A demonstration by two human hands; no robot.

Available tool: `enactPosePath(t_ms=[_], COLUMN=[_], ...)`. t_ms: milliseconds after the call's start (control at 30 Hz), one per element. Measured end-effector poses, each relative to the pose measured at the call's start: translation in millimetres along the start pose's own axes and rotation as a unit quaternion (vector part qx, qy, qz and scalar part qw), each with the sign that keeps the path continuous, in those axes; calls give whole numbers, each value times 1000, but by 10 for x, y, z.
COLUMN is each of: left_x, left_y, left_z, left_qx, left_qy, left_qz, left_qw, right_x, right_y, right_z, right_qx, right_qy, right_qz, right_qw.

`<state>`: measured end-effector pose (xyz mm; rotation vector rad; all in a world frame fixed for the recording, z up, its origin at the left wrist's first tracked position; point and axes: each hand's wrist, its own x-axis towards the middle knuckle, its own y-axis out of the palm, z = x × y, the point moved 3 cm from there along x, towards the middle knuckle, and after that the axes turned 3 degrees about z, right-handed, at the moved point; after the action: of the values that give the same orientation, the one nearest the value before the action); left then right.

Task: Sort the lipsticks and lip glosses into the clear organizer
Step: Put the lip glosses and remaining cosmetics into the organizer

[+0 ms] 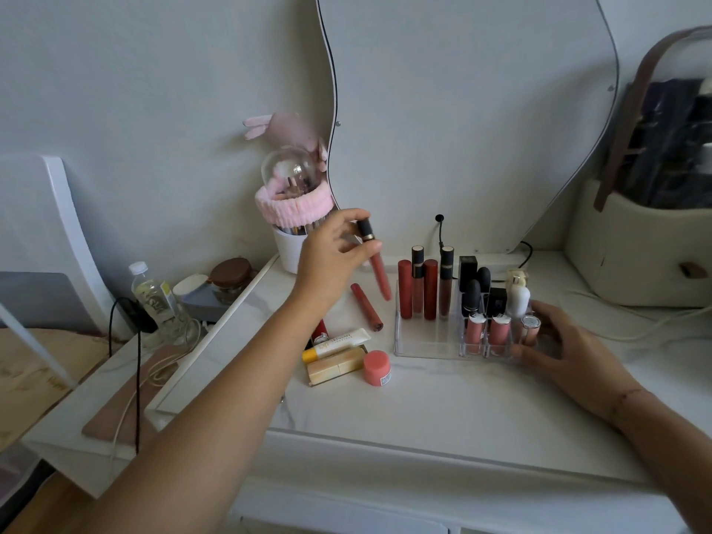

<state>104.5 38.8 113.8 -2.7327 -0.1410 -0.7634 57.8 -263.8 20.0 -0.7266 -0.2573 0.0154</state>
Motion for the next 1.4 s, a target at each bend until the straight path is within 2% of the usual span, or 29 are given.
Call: enactPosePath(t_ms=[133, 333, 667, 967, 1133, 1200, 1267, 1333, 1400], left_x=[-164, -222, -284, -265, -179, -147, -92, -73, -101], left_y=[293, 440, 508, 483, 236, 92, -19, -61, -47], left_z=[8, 49, 180, 193, 244, 300, 440, 642, 805], left_qx=[49, 69, 155, 140, 85, 96, 150, 223, 278], left_qy=[-7, 25, 66, 66, 15, -3, -52, -136, -204], left_qz=[22, -21, -26, -18, -39, -50, -17, 90, 208], left_qw=[999, 997, 985, 988, 996, 994, 987, 961, 915], right_x=[-2, -7, -8, -3, 0, 0, -3, -8, -11], right_y=[-4, -5, -10, -1, 0, 0, 0, -2, -9], right_z=[3, 17, 24, -2, -5, 7, 9, 10, 17], right_qx=[-1, -1, -5, 5, 6, 4, 3, 3, 1], right_qy=[4, -1, -5, 1, 1, 0, 0, 0, 0], right_qz=[1, 0, -2, 6, 5, 4, 4, 3, 2], right_qw=[1000, 1000, 1000, 1000, 1000, 1000, 1000, 1000, 1000])
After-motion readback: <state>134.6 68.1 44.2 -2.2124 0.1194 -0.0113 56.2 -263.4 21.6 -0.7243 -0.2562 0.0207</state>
